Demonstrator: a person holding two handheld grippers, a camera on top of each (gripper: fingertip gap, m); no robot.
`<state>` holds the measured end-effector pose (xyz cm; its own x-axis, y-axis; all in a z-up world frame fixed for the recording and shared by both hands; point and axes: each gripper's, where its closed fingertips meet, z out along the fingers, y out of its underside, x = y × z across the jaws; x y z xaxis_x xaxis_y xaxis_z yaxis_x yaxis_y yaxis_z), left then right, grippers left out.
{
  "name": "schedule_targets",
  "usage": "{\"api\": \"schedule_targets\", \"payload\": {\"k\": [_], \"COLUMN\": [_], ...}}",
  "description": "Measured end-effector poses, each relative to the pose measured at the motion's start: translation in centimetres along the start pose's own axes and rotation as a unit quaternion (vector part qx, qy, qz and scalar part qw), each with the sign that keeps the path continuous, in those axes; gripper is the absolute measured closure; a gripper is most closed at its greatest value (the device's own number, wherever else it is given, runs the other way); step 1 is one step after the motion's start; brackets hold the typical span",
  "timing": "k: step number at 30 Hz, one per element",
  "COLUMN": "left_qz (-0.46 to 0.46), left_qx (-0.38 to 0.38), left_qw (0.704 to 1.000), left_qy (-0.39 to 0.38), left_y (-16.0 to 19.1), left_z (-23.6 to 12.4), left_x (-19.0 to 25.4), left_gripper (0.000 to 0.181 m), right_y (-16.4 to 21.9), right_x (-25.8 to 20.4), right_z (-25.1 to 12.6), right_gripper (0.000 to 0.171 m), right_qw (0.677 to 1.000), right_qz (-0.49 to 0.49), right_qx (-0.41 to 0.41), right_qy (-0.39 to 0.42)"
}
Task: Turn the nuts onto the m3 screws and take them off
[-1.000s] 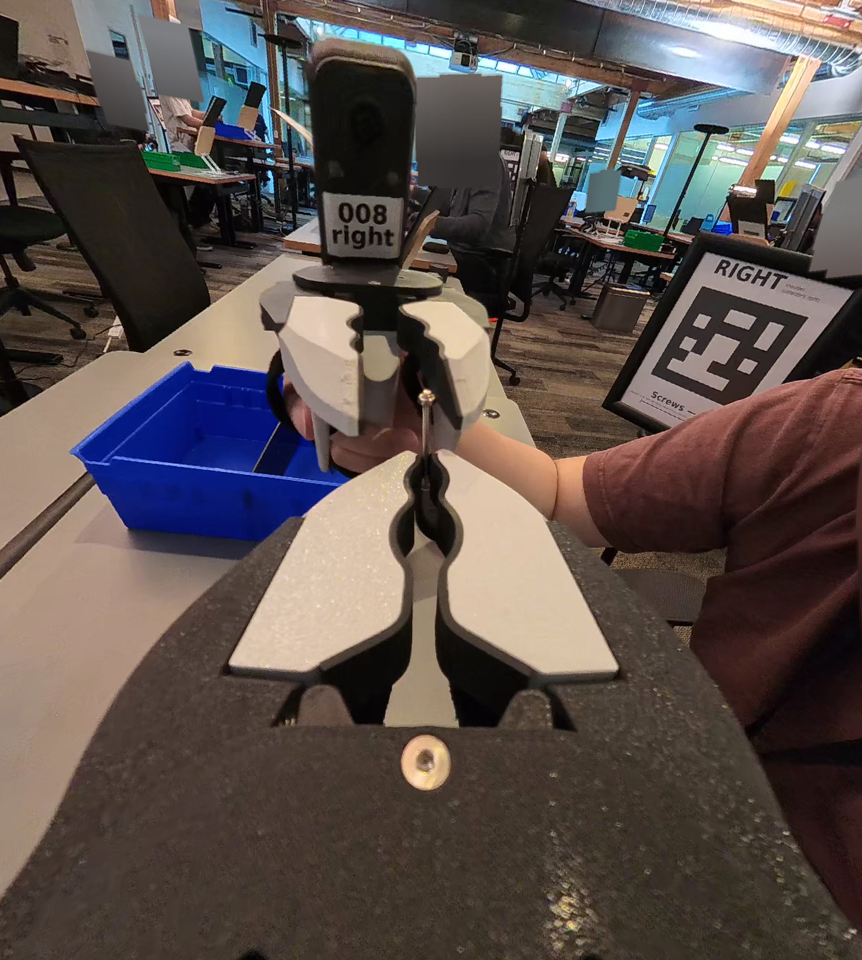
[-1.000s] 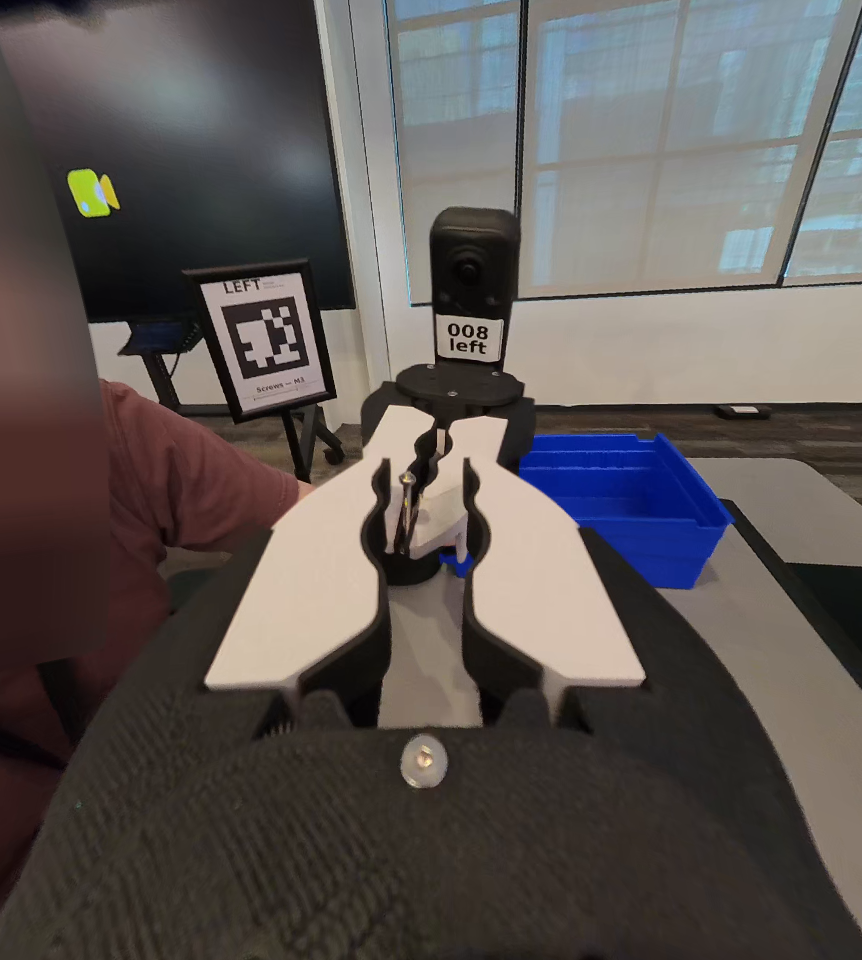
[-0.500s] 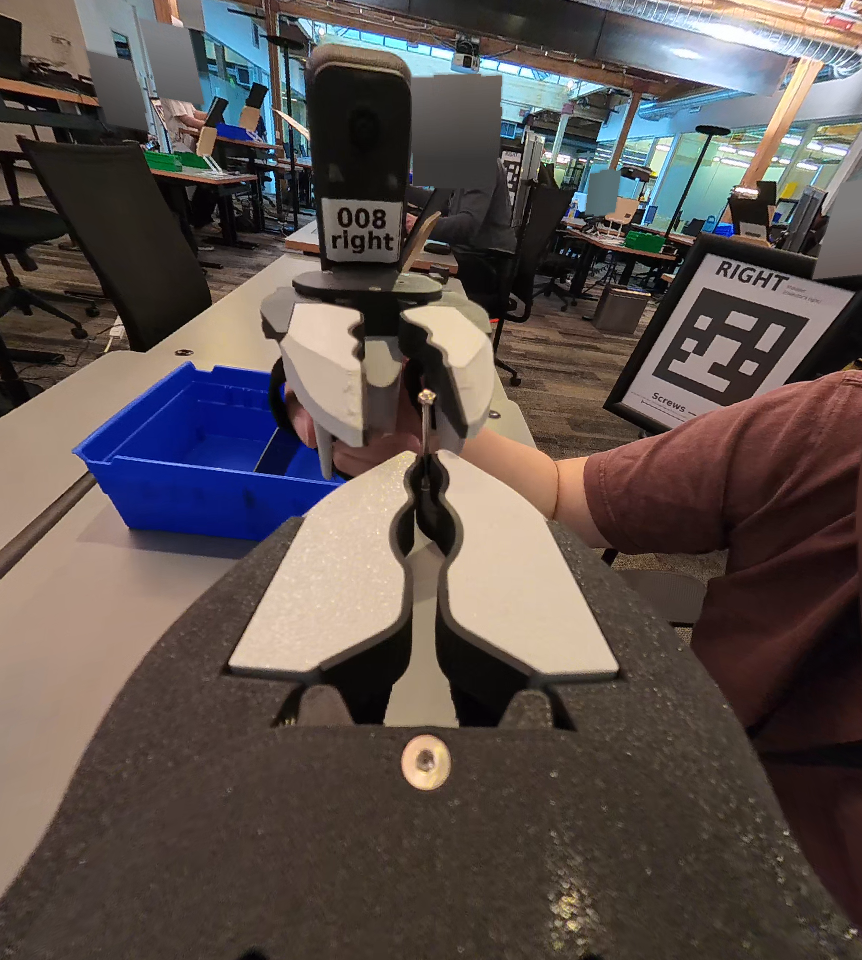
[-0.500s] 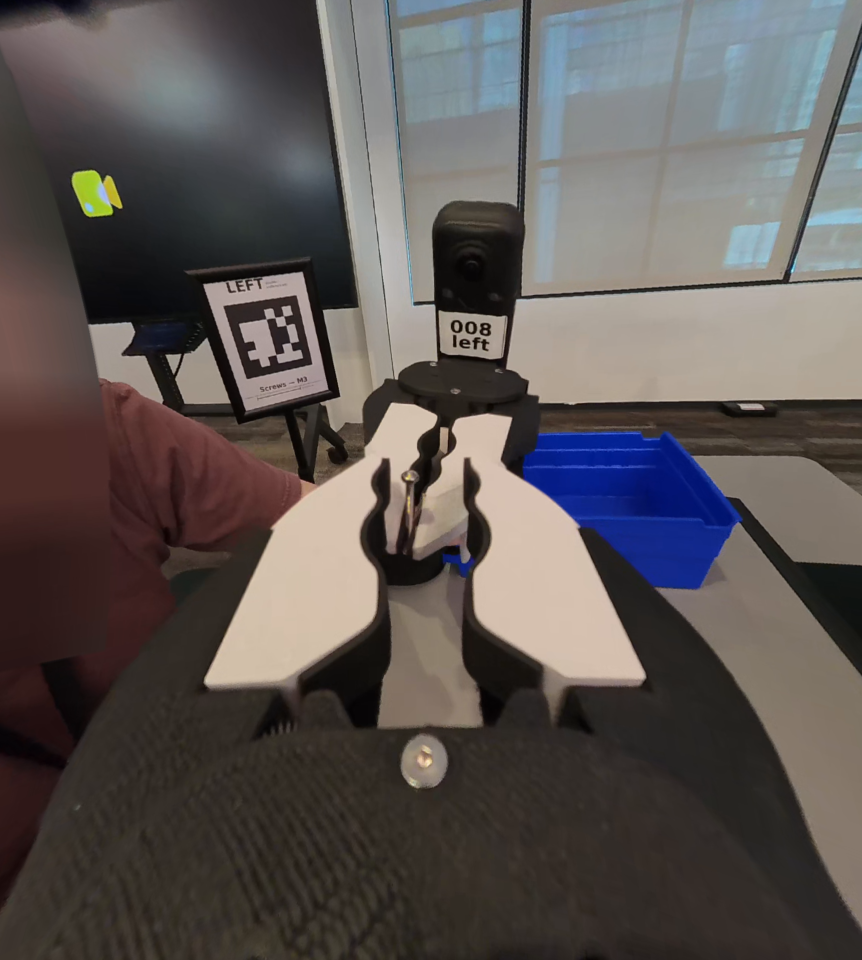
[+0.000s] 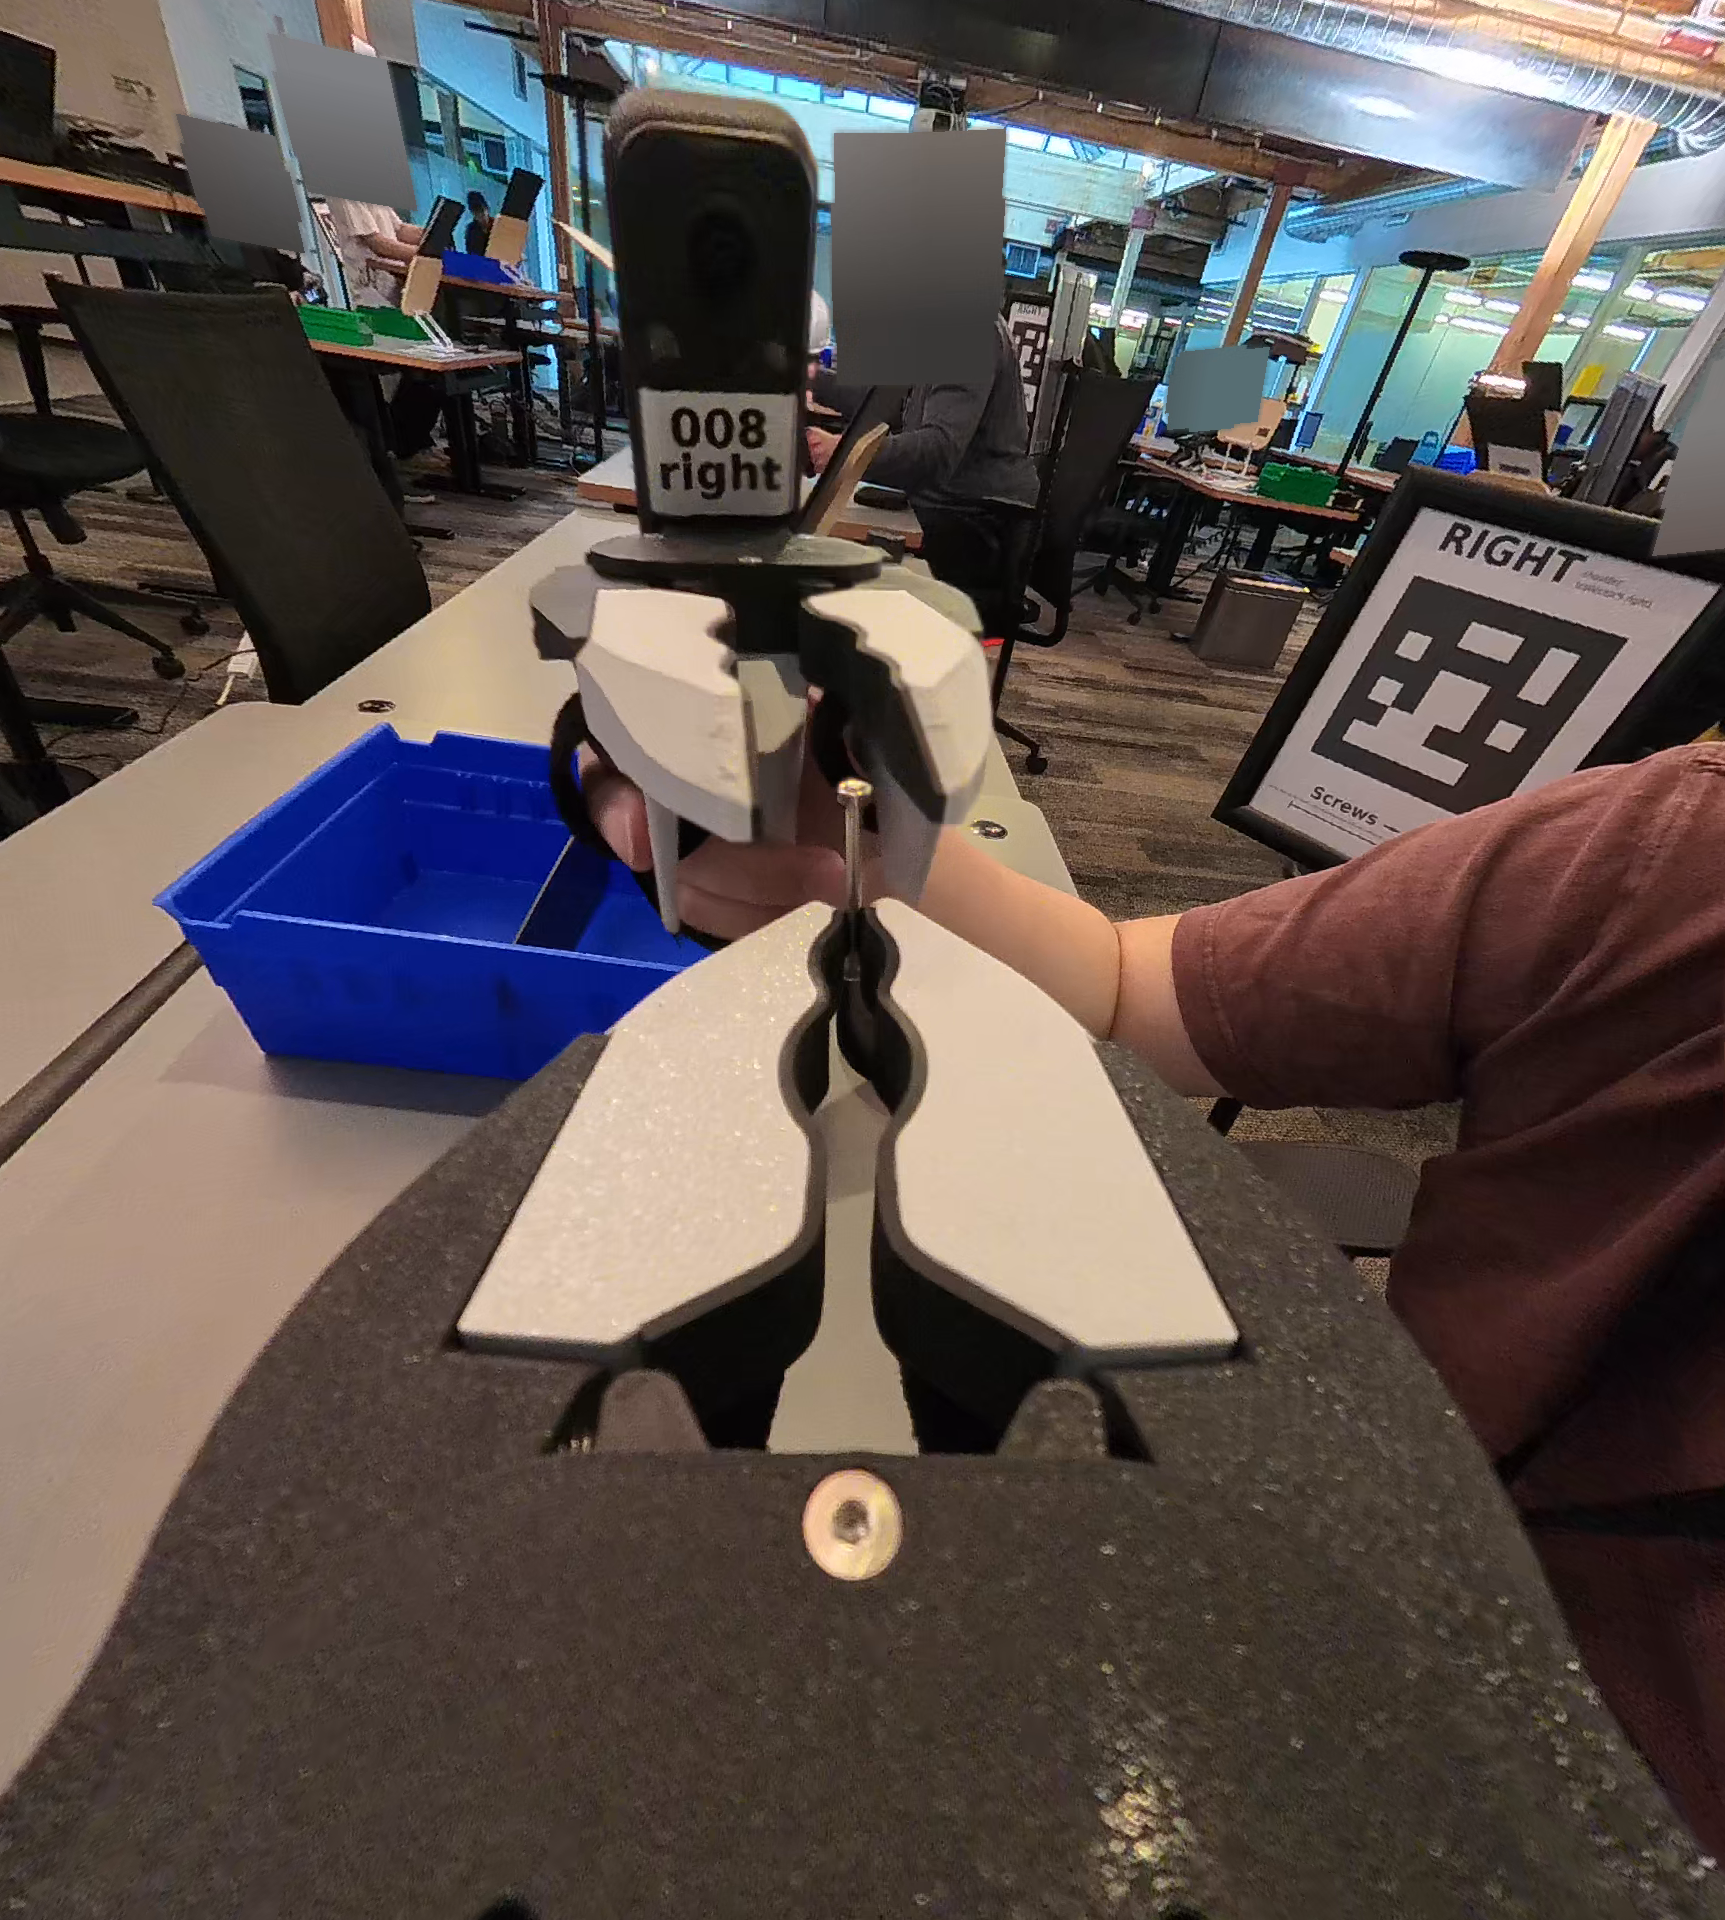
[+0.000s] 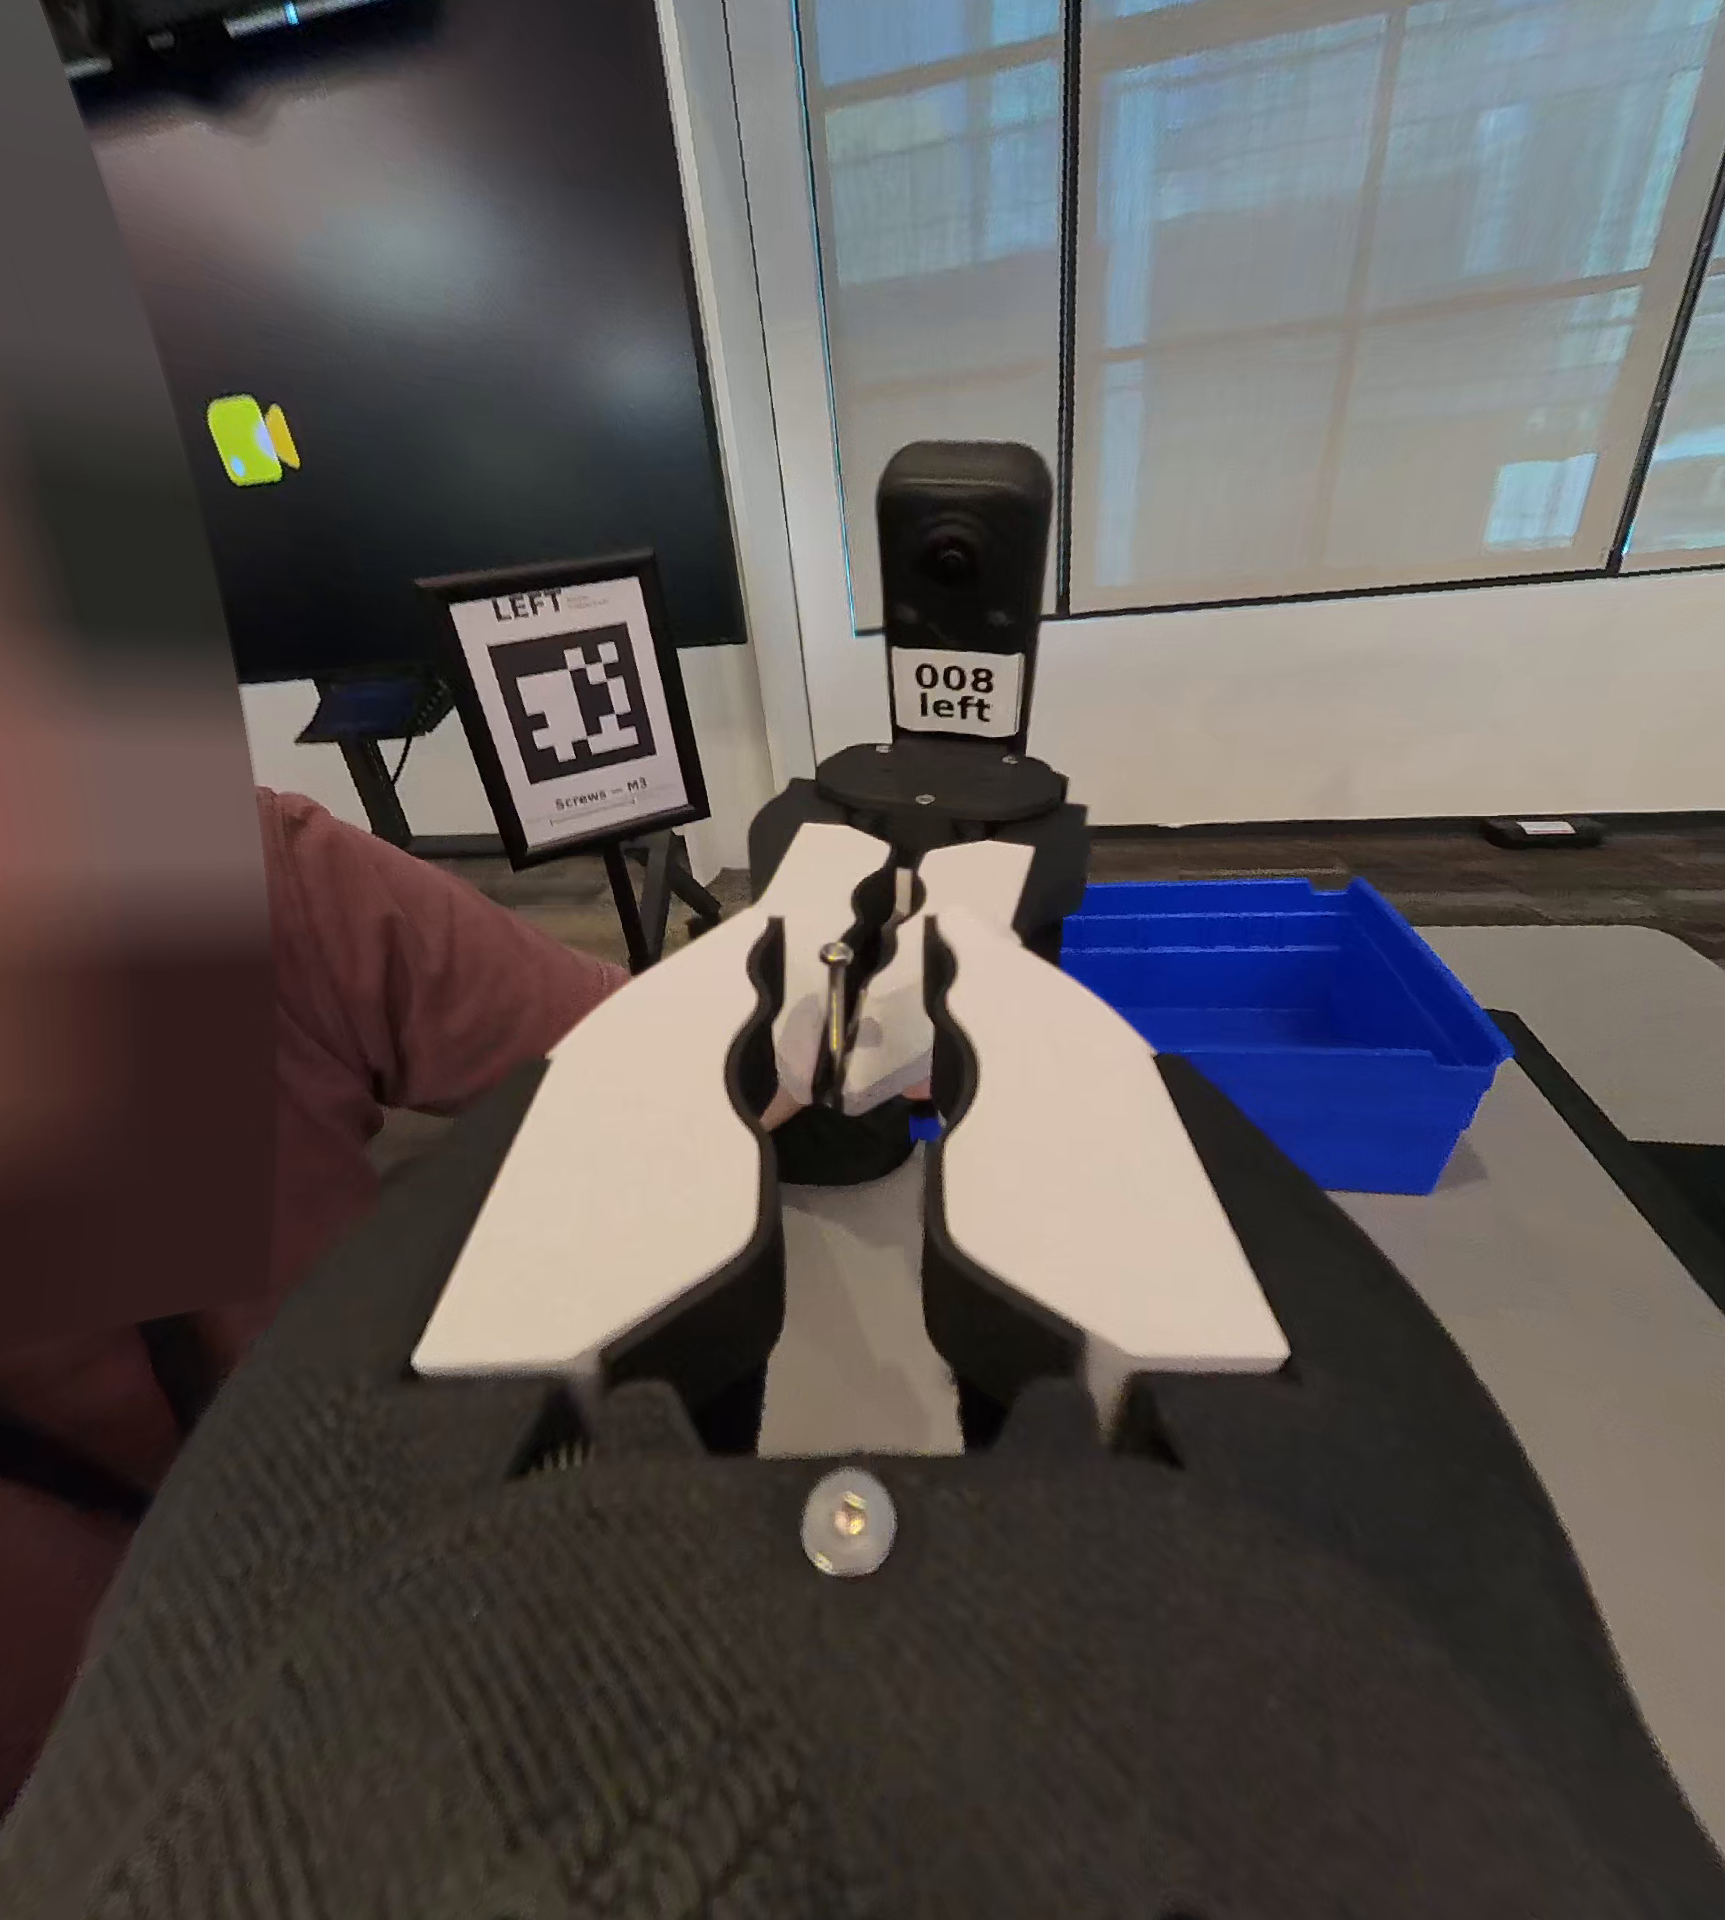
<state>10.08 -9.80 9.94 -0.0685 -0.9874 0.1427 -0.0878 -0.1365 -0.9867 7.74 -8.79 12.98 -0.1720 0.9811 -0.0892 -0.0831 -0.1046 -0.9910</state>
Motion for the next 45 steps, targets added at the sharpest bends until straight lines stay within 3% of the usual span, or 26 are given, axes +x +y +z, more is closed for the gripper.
{"api": "schedule_targets", "payload": {"k": [9, 17, 24, 45], "left_qz": [0.002, -0.001, -0.004, -0.003], "left_qx": [0.004, 0.0, 0.004, -0.002], "left_qw": [1.0, 1.0, 1.0, 1.0], "left_qy": [-0.003, 0.002, 0.0, 0.003], "left_y": [-0.3, 0.0, -0.1, 0.1], "left_z": [-0.3, 0.0, -0.2, 0.1], "left_x": [0.0, 0.1, -0.1, 0.1], "left_gripper": [0.179, 0.179, 0.179, 0.179], "right_y": [-0.7, 0.0, -0.3, 0.2], "right_x": [1.2, 0.1, 1.0, 0.0], "right_z": [-1.6, 0.1, -1.2, -0.3], "right_gripper": [0.146, 0.146, 0.146, 0.147], "right_qw": [0.999, 1.0, 1.0, 1.0], "right_qz": [0.006, -0.005, 0.011, -0.009], "right_qx": [0.017, -0.002, 0.007, -0.016], "right_qy": [0.027, 0.009, 0.02, 0.008]}}
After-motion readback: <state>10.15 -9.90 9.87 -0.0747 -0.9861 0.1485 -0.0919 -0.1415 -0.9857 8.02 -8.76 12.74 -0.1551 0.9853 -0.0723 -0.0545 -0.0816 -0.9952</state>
